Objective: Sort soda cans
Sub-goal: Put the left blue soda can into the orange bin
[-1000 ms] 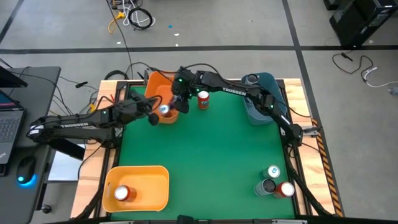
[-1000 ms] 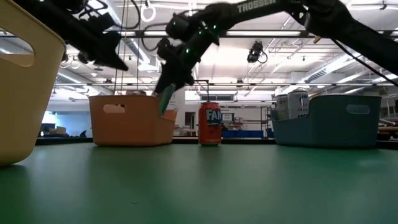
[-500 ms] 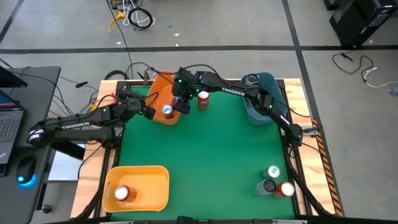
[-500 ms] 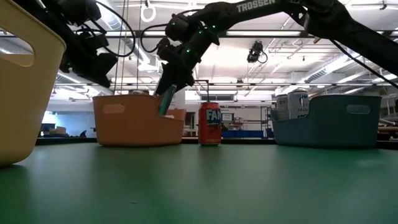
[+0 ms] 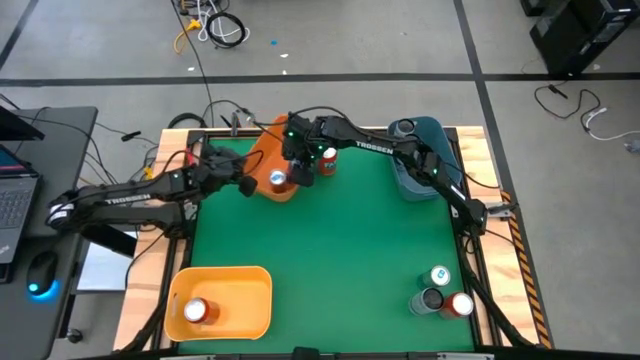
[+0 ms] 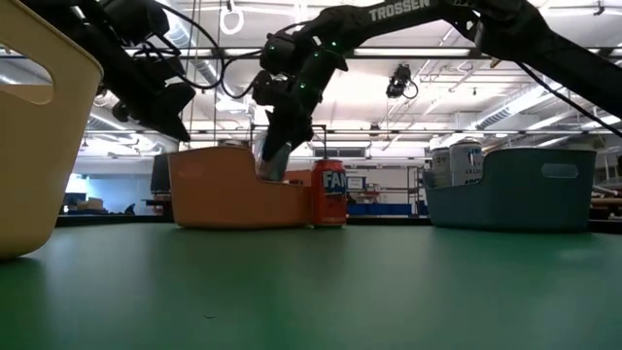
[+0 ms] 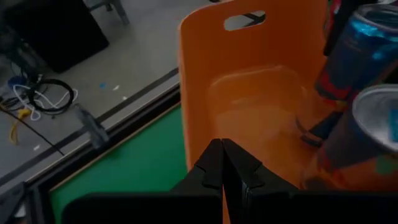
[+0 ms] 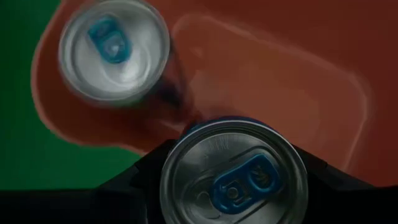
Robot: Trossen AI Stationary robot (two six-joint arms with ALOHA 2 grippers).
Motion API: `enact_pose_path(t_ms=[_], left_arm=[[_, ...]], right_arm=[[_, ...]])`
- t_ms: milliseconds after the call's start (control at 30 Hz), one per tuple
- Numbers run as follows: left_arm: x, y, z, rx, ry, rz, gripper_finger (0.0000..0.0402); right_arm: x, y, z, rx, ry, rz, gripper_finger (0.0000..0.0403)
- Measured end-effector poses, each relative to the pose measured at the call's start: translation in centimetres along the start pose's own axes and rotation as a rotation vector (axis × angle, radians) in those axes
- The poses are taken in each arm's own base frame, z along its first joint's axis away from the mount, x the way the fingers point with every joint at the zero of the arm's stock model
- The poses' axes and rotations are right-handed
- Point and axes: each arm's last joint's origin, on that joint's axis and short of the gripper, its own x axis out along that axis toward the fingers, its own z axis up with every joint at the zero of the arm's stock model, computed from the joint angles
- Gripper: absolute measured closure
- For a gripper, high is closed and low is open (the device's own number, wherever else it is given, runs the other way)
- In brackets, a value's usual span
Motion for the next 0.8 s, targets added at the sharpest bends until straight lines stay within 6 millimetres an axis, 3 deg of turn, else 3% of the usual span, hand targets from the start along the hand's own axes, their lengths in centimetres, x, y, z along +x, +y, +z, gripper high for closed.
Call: enact_pose_path(t_ms=[267, 467, 800], left_arm=[[0.53, -0.42, 0.12, 0.016, -0.003, -0.013, 0.0401], [0.53, -0.42, 0.12, 0.022, -0.003, -0.015, 0.0401], [0.52, -0.53, 0.15, 0.035, -0.001, -0.048, 0.0401]], right_arm=[[0.01, -0.08, 0.33, 0.004, -0.034, -0.010, 0.0179], [0.01, -0.11, 0.22, 0.008, -0.024, -0.009, 0.0129], [0.00, -0.18, 0.37, -0.010, -0.039, -0.012, 0.0183]])
